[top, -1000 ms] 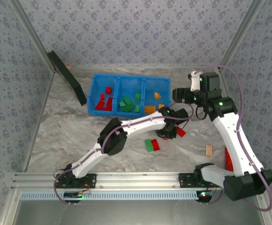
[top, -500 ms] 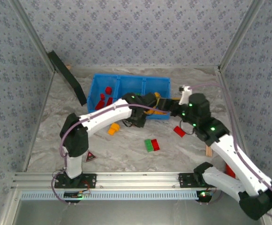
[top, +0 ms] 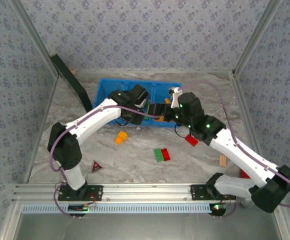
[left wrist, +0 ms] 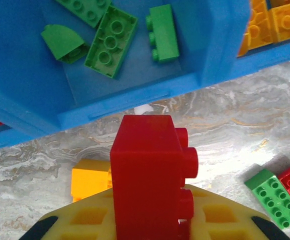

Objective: Sort the legos into containers by color
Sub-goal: Place the lego on the lego.

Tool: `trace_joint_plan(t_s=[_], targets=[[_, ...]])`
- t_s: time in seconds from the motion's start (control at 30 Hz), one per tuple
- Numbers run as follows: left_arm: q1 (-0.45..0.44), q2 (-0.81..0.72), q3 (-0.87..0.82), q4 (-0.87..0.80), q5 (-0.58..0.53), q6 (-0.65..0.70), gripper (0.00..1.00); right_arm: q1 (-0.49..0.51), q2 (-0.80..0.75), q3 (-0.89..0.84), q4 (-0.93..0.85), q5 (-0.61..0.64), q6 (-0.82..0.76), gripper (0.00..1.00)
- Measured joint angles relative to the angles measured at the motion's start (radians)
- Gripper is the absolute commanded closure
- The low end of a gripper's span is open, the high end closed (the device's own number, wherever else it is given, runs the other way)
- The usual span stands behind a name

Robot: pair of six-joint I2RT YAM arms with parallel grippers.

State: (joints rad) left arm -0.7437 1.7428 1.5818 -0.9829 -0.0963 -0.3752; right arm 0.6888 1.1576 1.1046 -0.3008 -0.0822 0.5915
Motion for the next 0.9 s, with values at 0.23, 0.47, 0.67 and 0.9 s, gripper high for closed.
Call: trace_joint_plan(t_s=[0.23, 0.47, 0.67, 0.9], targets=[[0.031, -0.037, -0.049, 0.026, -0.021, -0.018, 0.93, -0.037, 0.103, 0.132, -0.019, -0.057, -0.048, 0.11], [0.036, -0.063, -0.074, 0.047, -0.085, -0.064, 0.93, -0.023, 0.14, 0.163, 0.072, -0.056, -0.044, 0.18], [0.058, -0.059, -0.102, 0.084, -0.087, -0.137, 0.93, -0.005, 0.192, 0.129, 0.251, -0.045, 0.021, 0.14], [0.08, -0.015, -0.099, 0.131, -0.088, -0.197, 0.93, -0.017, 0.242, 0.121, 0.392, -0.071, 0.06, 0.09]])
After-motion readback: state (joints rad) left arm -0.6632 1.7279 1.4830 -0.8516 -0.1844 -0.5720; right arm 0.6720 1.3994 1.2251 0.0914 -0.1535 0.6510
